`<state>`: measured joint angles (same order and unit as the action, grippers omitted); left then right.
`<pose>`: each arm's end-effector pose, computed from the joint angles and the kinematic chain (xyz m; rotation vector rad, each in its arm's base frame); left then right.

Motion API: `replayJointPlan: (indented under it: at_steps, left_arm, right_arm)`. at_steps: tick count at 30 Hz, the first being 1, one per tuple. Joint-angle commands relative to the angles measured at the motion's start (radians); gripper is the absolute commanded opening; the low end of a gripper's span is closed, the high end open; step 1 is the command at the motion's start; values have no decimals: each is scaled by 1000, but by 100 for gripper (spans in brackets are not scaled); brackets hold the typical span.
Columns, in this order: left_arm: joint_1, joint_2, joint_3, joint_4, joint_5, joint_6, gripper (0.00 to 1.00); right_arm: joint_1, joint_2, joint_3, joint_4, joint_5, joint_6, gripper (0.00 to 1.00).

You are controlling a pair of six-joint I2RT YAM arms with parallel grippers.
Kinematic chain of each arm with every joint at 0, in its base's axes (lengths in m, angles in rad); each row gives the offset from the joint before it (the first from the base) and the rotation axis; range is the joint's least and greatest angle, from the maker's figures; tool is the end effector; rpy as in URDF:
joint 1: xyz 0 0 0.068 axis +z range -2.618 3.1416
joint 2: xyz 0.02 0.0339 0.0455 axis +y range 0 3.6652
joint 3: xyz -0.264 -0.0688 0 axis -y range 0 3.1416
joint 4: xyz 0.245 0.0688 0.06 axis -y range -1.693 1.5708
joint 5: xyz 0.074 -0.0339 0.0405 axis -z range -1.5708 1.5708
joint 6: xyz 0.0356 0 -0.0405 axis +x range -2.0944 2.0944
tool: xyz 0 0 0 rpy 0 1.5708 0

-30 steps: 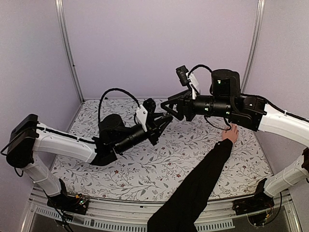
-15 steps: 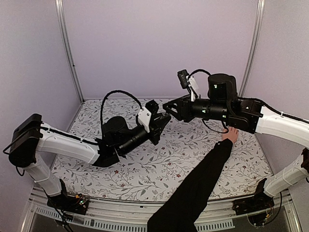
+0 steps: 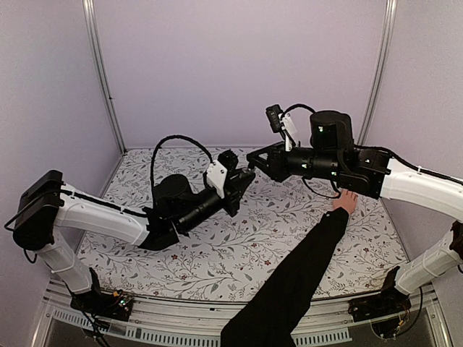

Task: Paint the nails
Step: Unscrew the nail polish bottle.

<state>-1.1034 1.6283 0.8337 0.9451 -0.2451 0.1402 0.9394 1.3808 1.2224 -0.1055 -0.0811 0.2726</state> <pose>0.1685 -0.3148 0.2605 0.6707 1.2899 -0.6182 0.1908 0.2658 0.3648 -0.6899 1.8085 0.9083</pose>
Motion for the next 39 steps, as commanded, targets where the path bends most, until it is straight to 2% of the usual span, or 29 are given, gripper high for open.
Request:
replayJointPlan:
  at_steps: [1,5,22,34,39]
  left_arm:
    - [-15,-13,16,15,45,7,0]
    - [-11,-27,-2,40,153,-4,0]
    - [94,-63,-61,201,930,-234,0]
    - [119,-3,-24,449,1293,-489,0]
    - [118,24,11,486,1361,-569,0]
  right_arm:
    - [7,18,-3,41,-63,-5,2]
    - [6,17,-1,44,-80,-26,0]
    - [4,-70,-58,71,-296,-202,0]
    - [3,-97,-56,47,-579,-372,0]
    - [4,-88,-32,-4,-675,-442,0]
